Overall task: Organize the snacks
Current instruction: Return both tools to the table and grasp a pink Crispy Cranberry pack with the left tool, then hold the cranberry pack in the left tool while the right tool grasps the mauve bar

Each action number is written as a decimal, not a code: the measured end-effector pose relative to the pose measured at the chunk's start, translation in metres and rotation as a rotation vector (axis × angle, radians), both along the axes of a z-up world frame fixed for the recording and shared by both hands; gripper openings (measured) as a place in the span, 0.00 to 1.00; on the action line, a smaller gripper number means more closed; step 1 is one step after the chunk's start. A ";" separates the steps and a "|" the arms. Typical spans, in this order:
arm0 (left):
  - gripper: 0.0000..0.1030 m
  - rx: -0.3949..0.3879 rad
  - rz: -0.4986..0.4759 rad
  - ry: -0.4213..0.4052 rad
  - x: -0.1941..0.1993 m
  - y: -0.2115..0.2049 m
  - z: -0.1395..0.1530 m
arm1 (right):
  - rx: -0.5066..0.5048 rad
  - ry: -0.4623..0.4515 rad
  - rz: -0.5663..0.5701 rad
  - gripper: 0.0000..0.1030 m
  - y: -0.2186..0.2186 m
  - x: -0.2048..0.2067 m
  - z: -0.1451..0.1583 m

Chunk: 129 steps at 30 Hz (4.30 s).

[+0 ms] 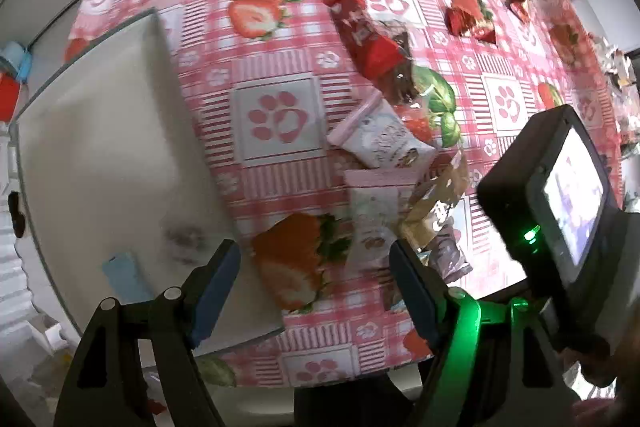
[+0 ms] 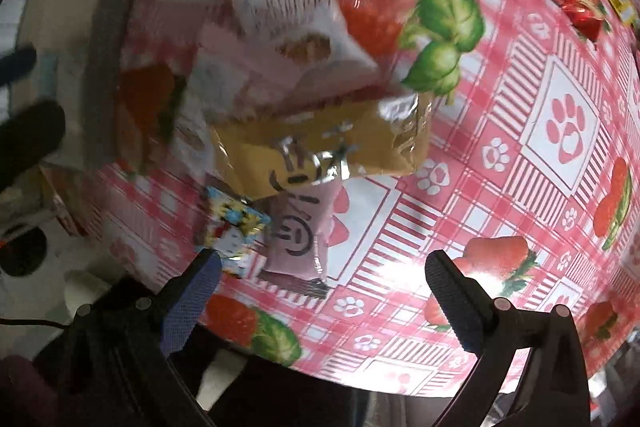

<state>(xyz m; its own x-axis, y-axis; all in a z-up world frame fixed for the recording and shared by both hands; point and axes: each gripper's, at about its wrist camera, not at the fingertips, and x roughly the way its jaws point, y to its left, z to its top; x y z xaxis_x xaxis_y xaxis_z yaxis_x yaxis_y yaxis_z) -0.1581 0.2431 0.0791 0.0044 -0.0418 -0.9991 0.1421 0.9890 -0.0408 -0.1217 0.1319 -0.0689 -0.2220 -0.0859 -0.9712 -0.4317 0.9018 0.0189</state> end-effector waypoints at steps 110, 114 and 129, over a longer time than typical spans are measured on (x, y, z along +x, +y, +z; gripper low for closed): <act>0.43 -0.032 0.034 0.128 0.010 -0.014 -0.053 | 0.112 -0.048 -0.083 0.26 0.010 -0.041 0.088; 0.43 -0.052 0.034 0.110 0.009 -0.012 -0.038 | 0.174 -0.048 -0.164 0.26 -0.009 -0.038 0.109; 0.43 -0.065 0.067 0.039 0.012 0.009 0.009 | 0.075 -0.068 -0.125 0.78 -0.047 -0.009 0.123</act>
